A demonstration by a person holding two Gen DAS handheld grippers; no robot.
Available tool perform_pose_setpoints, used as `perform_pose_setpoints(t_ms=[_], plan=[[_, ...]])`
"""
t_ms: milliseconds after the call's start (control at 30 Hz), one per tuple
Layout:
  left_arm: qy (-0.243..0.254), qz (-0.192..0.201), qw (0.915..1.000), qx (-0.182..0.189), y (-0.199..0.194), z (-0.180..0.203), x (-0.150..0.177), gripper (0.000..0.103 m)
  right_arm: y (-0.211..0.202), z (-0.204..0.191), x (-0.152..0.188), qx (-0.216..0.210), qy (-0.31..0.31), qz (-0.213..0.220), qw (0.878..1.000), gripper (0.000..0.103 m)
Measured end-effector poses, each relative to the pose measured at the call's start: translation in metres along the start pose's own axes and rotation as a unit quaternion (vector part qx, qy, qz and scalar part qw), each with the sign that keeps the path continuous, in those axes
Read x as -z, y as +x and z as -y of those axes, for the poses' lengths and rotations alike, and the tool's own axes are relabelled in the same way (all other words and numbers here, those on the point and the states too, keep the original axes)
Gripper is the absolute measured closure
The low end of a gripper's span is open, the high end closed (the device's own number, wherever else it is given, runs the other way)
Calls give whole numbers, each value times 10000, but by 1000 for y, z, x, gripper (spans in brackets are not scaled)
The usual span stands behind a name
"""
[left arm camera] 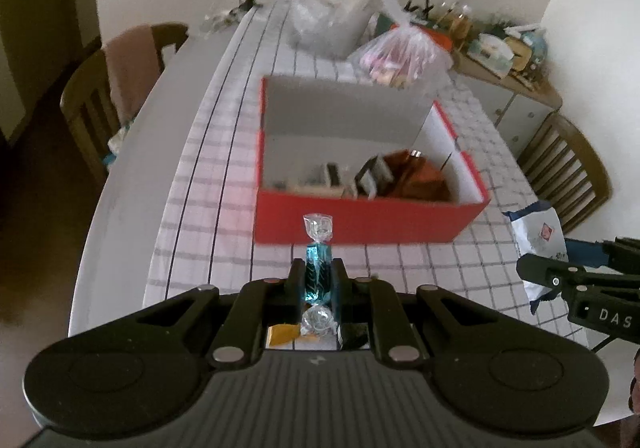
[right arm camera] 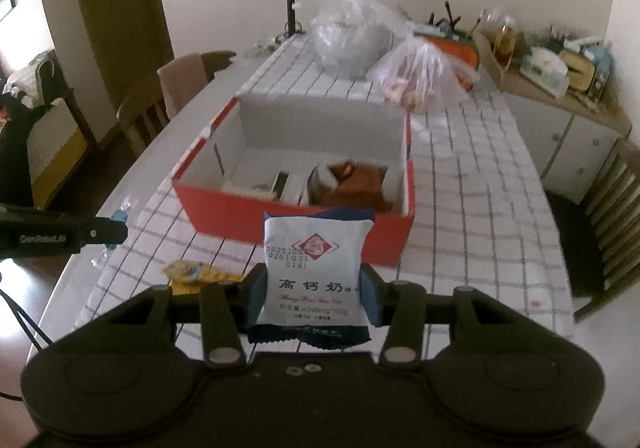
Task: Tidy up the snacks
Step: 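Lift the candy and milk-biscuit packet and carry them over the red box, then open both tools to drop the candy and packet into the red box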
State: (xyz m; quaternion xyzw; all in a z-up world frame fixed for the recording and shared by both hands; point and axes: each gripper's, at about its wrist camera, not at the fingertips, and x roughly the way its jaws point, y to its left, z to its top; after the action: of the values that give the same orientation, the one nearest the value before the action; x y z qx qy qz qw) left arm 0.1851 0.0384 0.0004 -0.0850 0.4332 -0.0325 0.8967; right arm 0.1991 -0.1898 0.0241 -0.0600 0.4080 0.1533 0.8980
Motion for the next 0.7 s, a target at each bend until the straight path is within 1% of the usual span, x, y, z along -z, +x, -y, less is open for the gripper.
perform_pose_setpoints(t_ms=[133,367,533,700], plan=[[120,144,9998,30,-2,10,-18,90,-2,7,-20,64,-37,130,9999,57],[200,272,9994,29,2,22,-51,90,2,15,-50,217,-74,206,9995,57],[194,247,9995,50,15,25,-68,90,7,20,-68,284,-212,218,9991,57],[200,136,9997,-54,38,30,-84,90,29,31,-81,356,-209,145,9990,57]])
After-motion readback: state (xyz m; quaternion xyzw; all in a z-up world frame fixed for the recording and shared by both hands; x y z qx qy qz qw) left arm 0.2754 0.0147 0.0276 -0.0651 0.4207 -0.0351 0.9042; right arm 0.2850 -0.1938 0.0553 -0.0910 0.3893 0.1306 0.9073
